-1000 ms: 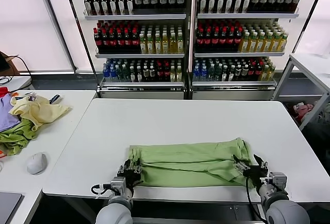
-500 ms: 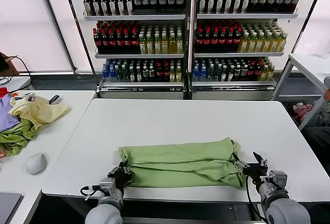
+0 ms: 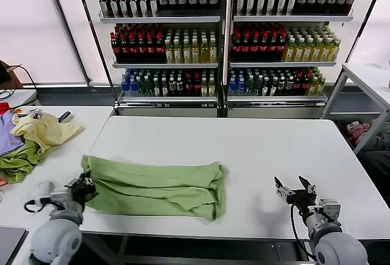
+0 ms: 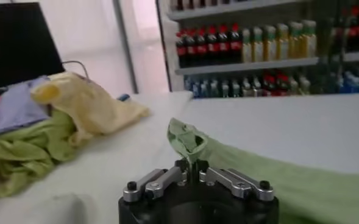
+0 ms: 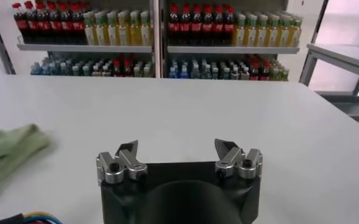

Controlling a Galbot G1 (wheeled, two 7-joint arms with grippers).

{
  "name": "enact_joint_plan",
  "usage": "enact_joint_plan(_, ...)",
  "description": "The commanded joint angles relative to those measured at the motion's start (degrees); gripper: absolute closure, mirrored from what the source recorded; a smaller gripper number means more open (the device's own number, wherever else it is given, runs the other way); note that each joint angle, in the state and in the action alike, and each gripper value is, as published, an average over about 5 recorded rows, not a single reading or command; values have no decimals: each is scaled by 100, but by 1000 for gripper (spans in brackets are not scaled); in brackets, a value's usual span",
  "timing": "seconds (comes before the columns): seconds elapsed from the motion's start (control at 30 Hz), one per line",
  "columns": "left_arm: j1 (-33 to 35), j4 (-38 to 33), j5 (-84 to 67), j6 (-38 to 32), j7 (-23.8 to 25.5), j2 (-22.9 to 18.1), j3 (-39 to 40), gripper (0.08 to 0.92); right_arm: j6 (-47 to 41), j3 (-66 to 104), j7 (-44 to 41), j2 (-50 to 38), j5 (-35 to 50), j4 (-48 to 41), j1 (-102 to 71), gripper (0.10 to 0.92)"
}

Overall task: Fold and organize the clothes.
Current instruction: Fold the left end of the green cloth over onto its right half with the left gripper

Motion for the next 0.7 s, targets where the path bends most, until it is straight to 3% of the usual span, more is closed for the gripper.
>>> enact_joint_plan(0.03, -24, -1192, -1836, 102, 41, 198, -808, 865, 10, -12, -1, -18, -12, -5, 8, 203)
enact_joint_plan(0.3, -72, -2048, -2440, 26, -30, -973, 614, 865, 29, -10, -4, -54, -32, -18, -8, 203)
enact_joint_plan(0.7, -837, -1057, -1867, -19, -70, -1712, 2473, 865, 59, -26, -13, -28, -85, -120, 37, 203)
